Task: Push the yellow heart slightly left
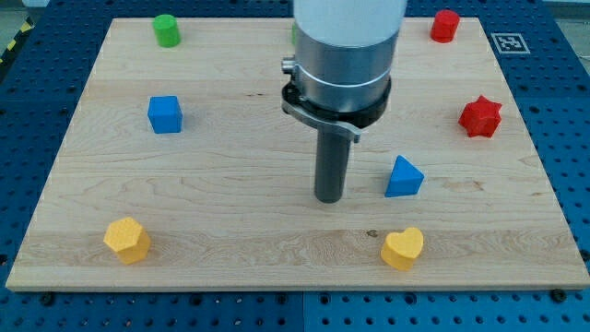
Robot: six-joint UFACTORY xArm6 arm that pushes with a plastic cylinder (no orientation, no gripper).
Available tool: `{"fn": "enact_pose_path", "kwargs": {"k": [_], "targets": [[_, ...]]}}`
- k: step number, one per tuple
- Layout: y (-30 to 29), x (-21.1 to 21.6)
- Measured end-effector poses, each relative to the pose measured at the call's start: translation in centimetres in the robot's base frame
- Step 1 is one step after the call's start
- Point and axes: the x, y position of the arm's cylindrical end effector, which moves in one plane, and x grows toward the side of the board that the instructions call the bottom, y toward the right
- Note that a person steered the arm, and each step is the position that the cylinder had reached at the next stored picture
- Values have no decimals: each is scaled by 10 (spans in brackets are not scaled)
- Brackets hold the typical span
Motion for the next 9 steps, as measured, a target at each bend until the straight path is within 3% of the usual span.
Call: {"fn": "enact_pose_path", "kwargs": {"k": [3,5,9], "targets": [[99,9],[107,46],[112,70]]}}
